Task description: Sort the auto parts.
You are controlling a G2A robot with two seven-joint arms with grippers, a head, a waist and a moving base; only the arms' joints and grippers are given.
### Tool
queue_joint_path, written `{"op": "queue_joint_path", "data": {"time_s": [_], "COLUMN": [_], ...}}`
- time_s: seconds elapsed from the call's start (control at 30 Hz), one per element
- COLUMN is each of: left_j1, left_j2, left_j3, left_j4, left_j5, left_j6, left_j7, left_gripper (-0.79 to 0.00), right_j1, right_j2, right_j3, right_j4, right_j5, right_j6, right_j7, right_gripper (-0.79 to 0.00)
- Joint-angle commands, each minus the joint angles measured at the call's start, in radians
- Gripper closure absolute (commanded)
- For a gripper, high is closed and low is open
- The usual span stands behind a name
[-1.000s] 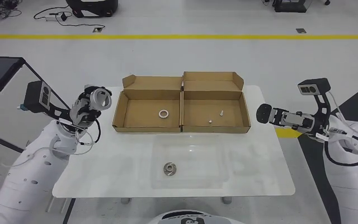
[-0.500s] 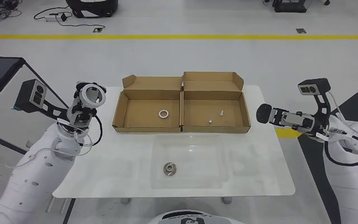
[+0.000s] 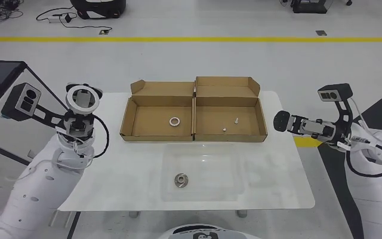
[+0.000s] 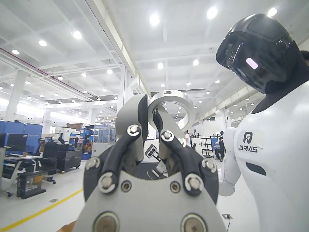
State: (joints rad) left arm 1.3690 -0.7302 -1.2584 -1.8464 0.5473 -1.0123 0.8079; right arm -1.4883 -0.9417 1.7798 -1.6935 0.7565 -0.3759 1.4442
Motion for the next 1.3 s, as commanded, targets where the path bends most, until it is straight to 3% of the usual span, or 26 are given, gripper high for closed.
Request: {"op": "queue_joint_path", "data": {"time_s": [0.0,0.13,0.33,0.47,0.7,1.0,1.13,1.27], "left_j1": [0.003,0.001,-0.025,-0.059,-0.138,-0.139,-0.172,-0.250], "left_j2": [0.000,0.003,0.012,0.008,-0.019,-0.022,-0.031,-0.046], "left_j3": [0.000,0.009,0.031,0.046,0.111,0.113,0.126,0.172], "left_j4": [0.009,0.043,0.115,0.158,0.171,0.172,0.155,0.151], "left_j5": [0.011,0.067,0.176,0.193,0.149,0.145,0.119,0.130], "left_j6": [0.000,0.000,0.000,0.005,0.134,0.158,0.313,0.445], "left_j7": [0.000,0.000,-0.090,-0.200,-0.412,-0.426,-0.612,-0.850], "left_gripper": [0.000,0.000,0.000,0.000,0.000,0.000,0.000,0.000], "right_j1": [0.000,0.000,0.000,0.000,0.000,0.000,0.000,0.000], "right_j2": [0.000,0.000,0.000,0.000,0.000,0.000,0.000,0.000], "right_j3": [0.000,0.000,0.000,0.000,0.000,0.000,0.000,0.000], "right_j4": [0.000,0.000,0.000,0.000,0.000,0.000,0.000,0.000], "right_j5": [0.000,0.000,0.000,0.000,0.000,0.000,0.000,0.000], "right_j6": [0.000,0.000,0.000,0.000,0.000,0.000,0.000,0.000], "right_j7": [0.000,0.000,0.000,0.000,0.000,0.000,0.000,0.000], "right_gripper": [-0.785,-0.785,-0.785,-0.785,-0.785,-0.785,-0.785,-0.785]}}
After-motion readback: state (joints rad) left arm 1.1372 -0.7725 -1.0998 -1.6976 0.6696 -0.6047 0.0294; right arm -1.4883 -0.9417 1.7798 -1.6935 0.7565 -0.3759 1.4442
